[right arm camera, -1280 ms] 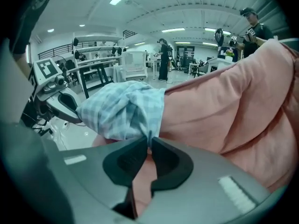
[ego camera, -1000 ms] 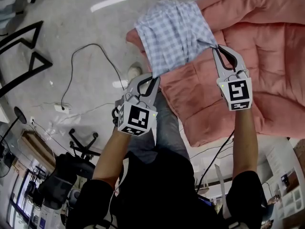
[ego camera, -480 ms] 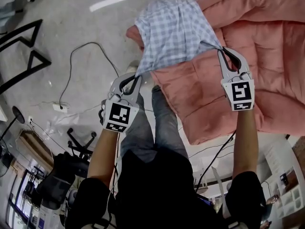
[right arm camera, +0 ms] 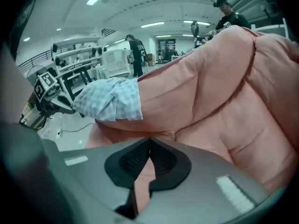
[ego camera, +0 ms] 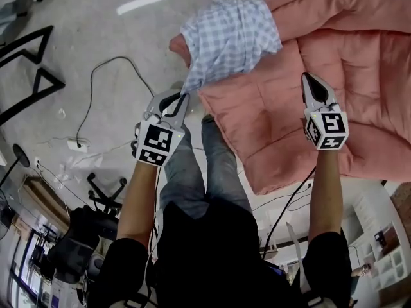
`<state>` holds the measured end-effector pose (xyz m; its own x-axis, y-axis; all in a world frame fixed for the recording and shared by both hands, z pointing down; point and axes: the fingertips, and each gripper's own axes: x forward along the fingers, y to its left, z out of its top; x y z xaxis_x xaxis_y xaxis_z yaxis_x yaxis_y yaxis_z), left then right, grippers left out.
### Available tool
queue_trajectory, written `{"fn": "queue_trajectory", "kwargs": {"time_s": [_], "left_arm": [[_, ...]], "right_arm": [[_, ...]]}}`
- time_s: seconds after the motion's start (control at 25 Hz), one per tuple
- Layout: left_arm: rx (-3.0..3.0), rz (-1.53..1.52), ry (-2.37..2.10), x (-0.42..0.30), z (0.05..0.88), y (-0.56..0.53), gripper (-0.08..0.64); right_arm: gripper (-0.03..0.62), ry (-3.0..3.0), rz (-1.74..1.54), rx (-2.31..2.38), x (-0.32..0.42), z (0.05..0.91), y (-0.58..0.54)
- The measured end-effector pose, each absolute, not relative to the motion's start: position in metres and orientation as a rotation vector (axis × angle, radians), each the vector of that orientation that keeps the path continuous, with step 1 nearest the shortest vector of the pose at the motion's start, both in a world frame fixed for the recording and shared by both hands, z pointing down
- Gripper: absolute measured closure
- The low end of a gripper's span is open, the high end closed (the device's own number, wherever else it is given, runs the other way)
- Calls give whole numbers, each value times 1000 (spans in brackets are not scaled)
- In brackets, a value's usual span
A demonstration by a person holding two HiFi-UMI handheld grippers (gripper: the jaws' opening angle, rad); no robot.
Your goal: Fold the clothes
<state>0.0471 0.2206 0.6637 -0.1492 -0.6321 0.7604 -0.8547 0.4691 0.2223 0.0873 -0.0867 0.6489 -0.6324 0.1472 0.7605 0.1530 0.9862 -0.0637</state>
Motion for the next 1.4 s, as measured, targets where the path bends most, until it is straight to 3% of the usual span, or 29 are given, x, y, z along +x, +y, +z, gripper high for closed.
{"fn": "queue_trajectory", "kwargs": {"time_s": [0.16,0.68,1.08,1.4], "left_arm": [[1211,426,-1832,52,677,229,481],[1238,331,-1947,10,623,205,459],[1206,260,-1887,-37,598,195,445],[1113,147,-1890,-48,598,228,446]], "right_arm": [[583,-2265,-84,-310,76,651,-56],[548,-2345,-75,-424,23,616,-32],[527,-2383,-78,-523,-65,591,-8],[523,-2330,-102,-507,-69,602,-7]]}}
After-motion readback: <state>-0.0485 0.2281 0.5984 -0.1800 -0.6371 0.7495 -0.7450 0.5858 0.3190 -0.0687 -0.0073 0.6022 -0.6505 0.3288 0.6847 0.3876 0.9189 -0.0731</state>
